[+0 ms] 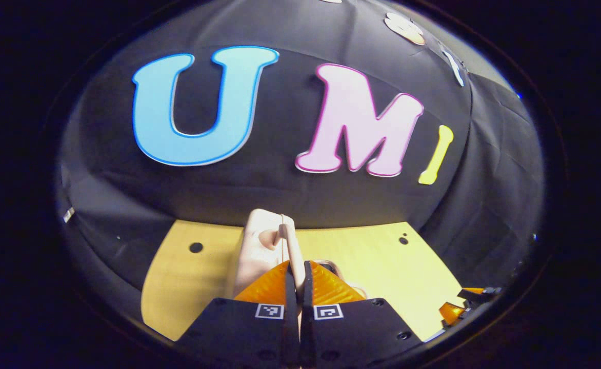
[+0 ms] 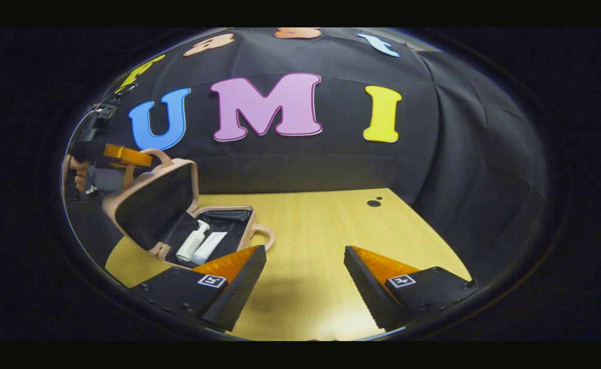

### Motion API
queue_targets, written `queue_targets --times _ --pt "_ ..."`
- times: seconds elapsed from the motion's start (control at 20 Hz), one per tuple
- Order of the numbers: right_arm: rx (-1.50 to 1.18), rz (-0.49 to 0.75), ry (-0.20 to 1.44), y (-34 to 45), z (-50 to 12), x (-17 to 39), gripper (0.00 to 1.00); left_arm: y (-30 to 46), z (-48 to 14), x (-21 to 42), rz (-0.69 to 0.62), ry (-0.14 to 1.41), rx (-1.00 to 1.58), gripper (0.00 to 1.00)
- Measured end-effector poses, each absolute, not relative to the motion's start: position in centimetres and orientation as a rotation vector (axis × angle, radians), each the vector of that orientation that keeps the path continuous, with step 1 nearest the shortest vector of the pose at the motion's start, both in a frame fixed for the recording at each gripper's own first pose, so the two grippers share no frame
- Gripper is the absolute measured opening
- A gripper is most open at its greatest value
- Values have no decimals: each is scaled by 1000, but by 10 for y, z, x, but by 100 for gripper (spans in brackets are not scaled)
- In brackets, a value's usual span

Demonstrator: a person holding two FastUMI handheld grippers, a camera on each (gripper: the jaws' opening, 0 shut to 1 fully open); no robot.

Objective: First open the suitcase, pack the skin care products into it, and then close the suitcase.

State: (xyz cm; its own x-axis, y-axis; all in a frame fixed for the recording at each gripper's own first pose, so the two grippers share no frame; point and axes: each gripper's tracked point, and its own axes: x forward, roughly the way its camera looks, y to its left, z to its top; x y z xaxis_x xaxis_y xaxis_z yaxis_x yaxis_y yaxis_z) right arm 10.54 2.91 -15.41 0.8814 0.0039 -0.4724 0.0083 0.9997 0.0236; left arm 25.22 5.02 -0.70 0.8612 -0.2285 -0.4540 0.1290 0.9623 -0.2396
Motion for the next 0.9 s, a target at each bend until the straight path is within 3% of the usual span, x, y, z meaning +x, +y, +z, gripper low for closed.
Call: queue_targets --times 0.3,0.55,0.75,0.8,0.85,0.9 --pt "17 -19 397 -10 -124 115 98 -61 -114 259 -254 628 -300 7" --pt "-5 116 384 -16 -126 132 98 -99 -187 277 -152 745 -241 7" --pt "-75 211 354 -17 -122 142 98 -110 -198 270 -113 746 -159 9" --pt "-50 220 357 -17 -121 142 98 -116 -190 266 -128 734 -192 20" --pt "-16 213 350 -19 -116 144 98 -117 -179 262 -119 717 -225 25" --pt "13 201 338 -21 -109 148 96 -117 -168 260 -126 694 -266 40"
